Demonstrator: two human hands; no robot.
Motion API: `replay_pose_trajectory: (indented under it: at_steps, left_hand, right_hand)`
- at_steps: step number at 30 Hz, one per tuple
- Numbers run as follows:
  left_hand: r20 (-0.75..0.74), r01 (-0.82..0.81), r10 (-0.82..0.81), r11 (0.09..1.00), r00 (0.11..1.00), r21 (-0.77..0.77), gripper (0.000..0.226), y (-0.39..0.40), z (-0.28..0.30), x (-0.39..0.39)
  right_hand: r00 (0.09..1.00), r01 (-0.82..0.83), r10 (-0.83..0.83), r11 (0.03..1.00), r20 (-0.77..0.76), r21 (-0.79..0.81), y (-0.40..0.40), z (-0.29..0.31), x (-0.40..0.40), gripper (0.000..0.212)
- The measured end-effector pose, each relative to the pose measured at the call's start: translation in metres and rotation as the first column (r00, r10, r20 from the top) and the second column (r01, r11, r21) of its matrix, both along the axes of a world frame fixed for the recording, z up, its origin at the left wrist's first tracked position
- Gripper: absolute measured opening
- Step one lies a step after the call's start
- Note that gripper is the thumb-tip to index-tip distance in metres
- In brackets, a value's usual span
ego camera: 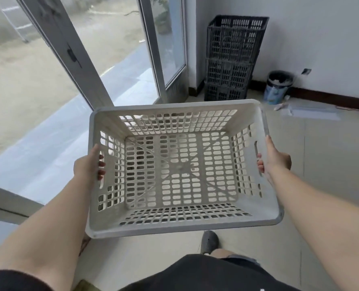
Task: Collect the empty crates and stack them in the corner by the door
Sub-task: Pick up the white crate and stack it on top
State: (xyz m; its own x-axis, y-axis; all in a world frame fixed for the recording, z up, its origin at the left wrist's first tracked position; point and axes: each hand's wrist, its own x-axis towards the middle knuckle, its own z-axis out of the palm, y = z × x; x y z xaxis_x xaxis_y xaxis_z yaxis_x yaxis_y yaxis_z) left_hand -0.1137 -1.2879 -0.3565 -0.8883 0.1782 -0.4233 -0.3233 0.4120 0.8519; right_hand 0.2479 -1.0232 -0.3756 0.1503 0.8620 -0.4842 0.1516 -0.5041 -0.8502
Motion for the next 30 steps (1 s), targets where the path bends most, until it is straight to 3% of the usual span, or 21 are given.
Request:
replay_pose_trajectory:
  at_steps: [14, 21, 30]
  left_hand:
    - [-0.073, 0.021, -0.018, 0.999, 0.997, 0.046, 0.038, 0.278, 0.020, -0.121]
    - [-0.045, 0.136, -0.134, 0.990, 0.990, 0.043, 0.040, 0.426, 0.004, -0.214]
    - [-0.078, 0.228, -0.226, 0.973, 0.971, 0.021, 0.038, 0.604, 0.027, -0.308]
  right_hand:
    - [0.997, 0.075, -0.075, 0.997, -0.006, 0.010, 0.246, 0.020, -0.118, 0.060]
    - [0.986, 0.160, -0.160, 0.987, 0.053, 0.007, 0.361, 0.010, -0.193, 0.063]
    - [0.962, 0.269, -0.269, 0.963, 0.038, 0.022, 0.498, 0.026, -0.269, 0.062]
